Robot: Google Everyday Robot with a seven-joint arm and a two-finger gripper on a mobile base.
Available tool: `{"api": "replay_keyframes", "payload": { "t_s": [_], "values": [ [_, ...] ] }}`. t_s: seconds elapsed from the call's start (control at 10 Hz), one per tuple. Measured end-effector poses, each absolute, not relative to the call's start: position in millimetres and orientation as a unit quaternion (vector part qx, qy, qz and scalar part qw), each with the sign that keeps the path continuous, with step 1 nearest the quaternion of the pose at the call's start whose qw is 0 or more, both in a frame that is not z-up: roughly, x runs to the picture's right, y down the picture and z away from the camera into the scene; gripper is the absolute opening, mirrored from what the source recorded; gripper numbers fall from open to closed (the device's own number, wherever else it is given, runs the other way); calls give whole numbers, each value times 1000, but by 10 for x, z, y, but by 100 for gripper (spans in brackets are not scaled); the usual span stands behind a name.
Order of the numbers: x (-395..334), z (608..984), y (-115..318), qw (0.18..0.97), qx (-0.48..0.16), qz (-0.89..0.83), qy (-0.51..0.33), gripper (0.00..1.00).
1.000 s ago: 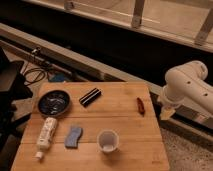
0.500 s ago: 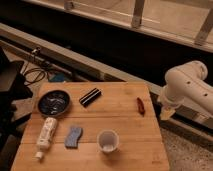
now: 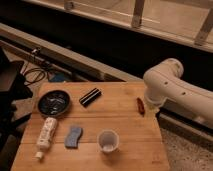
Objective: Move the arm in a circular motion
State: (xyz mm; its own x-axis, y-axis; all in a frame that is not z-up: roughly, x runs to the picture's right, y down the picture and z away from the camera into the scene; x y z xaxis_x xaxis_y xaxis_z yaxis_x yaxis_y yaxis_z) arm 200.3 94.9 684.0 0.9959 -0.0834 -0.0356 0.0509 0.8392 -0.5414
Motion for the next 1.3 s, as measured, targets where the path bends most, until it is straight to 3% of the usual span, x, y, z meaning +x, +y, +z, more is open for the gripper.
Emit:
{"api": "replay_keyframes", "payload": {
  "t_s": [0.3,0.6,1.3],
  "values": [
    [1723,6852,848,957,-283,-64,31,2],
    [1158,6934,671,952,-284,-108,31,0],
    [336,6749,531,951,-271,-145,21,0]
  ]
}}
